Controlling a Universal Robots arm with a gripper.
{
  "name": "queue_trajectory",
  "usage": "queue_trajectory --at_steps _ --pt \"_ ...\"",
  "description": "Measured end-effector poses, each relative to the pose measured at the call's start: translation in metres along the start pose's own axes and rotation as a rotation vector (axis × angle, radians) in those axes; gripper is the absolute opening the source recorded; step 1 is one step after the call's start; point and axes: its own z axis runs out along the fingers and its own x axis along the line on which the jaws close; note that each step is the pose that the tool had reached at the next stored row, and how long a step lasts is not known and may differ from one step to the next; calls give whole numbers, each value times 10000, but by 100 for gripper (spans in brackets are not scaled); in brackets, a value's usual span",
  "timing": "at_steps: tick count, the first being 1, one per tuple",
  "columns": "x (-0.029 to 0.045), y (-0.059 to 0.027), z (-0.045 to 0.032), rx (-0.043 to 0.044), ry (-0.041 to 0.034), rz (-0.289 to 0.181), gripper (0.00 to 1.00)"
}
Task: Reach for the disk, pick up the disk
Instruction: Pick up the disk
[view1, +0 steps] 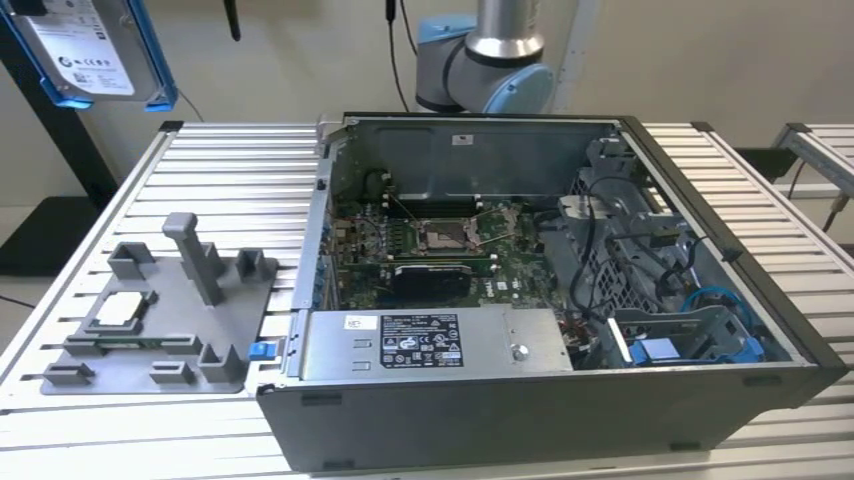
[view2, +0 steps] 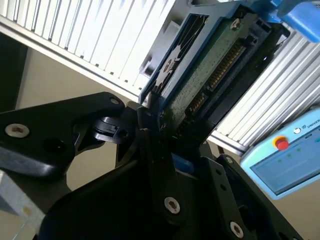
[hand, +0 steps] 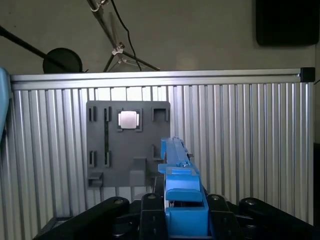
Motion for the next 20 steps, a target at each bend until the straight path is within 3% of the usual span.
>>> queue_trajectory --at_steps 20 --pt "-21 -381 -5 0 0 0 0"
